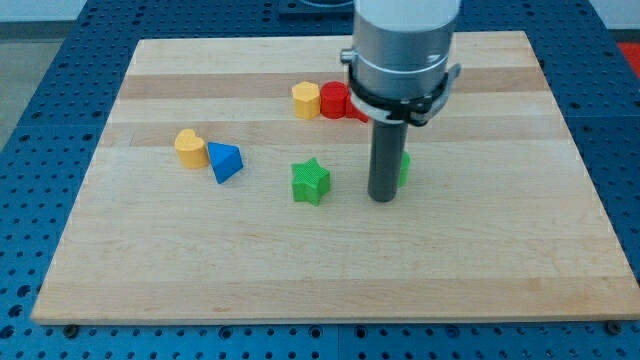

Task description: Slide the yellow heart slightly down

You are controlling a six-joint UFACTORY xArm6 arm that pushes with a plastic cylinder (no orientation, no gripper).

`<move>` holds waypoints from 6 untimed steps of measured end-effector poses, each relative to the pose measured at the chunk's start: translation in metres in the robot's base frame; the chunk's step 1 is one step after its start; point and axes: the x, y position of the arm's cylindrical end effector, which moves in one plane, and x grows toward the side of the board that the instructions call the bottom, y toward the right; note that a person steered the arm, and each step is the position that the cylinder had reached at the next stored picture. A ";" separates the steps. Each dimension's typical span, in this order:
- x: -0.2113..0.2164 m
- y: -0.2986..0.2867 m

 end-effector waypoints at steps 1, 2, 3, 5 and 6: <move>-0.019 0.002; -0.037 0.002; -0.054 0.008; -0.066 0.031; -0.066 0.038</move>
